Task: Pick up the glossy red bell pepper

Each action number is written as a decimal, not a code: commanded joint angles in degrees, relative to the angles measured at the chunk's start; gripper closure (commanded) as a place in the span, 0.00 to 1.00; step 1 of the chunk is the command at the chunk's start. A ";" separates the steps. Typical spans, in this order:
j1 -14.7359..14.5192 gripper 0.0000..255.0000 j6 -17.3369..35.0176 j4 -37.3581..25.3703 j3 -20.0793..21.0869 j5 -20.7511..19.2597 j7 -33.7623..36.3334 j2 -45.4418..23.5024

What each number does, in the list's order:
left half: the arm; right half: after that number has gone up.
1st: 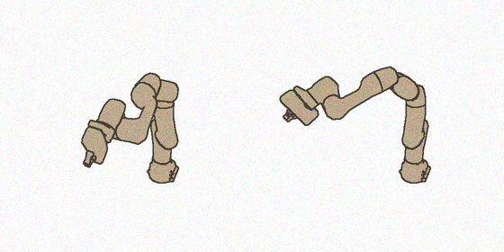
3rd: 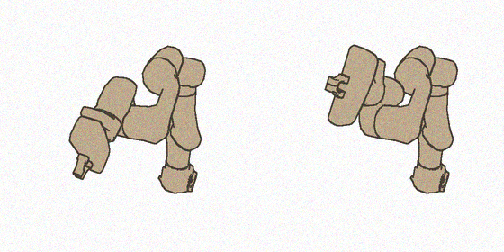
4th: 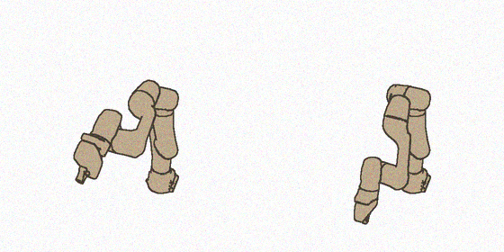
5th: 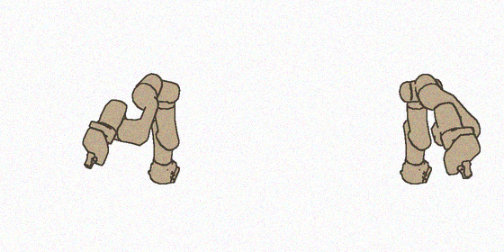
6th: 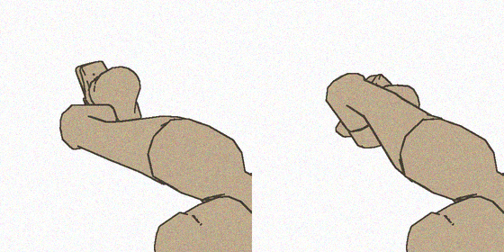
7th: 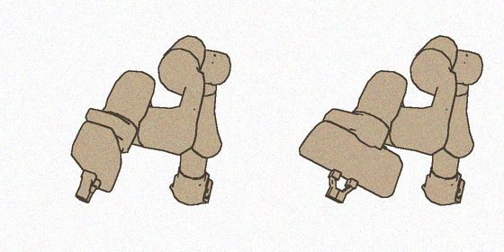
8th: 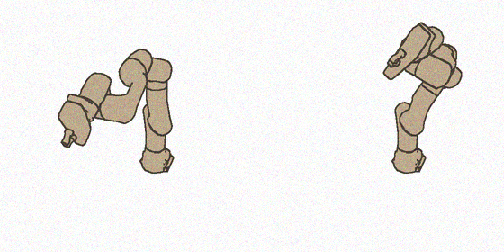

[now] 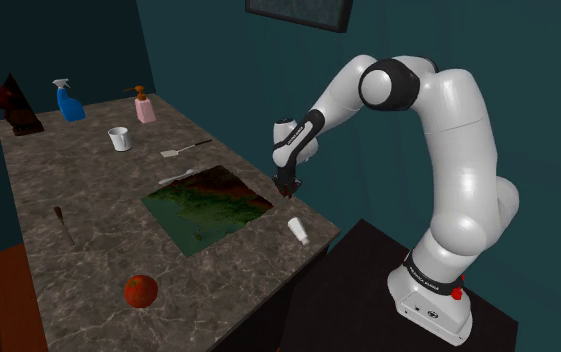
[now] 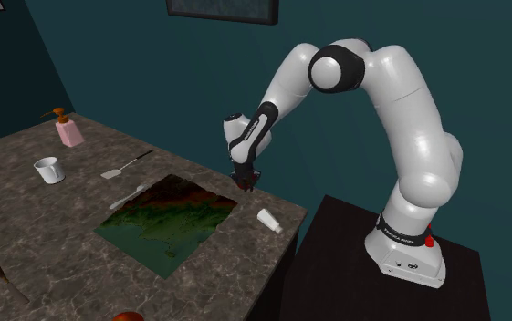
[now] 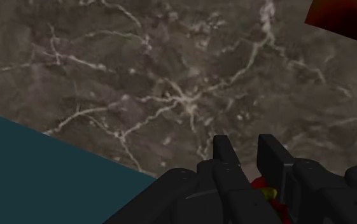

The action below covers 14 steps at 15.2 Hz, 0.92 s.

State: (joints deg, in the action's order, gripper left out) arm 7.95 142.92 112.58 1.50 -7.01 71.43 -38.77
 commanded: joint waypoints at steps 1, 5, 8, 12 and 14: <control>0.00 1.00 0.14 -0.21 -0.05 -0.03 0.01 -0.22; 0.14 1.00 -1.73 0.70 0.15 0.18 -0.22 2.56; 0.23 1.00 -3.22 1.21 0.29 0.36 -0.40 4.57; 0.35 1.00 -5.30 1.75 0.48 0.60 -0.66 7.19; 0.41 1.00 -6.37 1.94 0.57 0.73 -0.79 8.46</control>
State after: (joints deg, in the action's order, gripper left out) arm 8.31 137.03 114.44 2.04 -6.33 70.73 -30.89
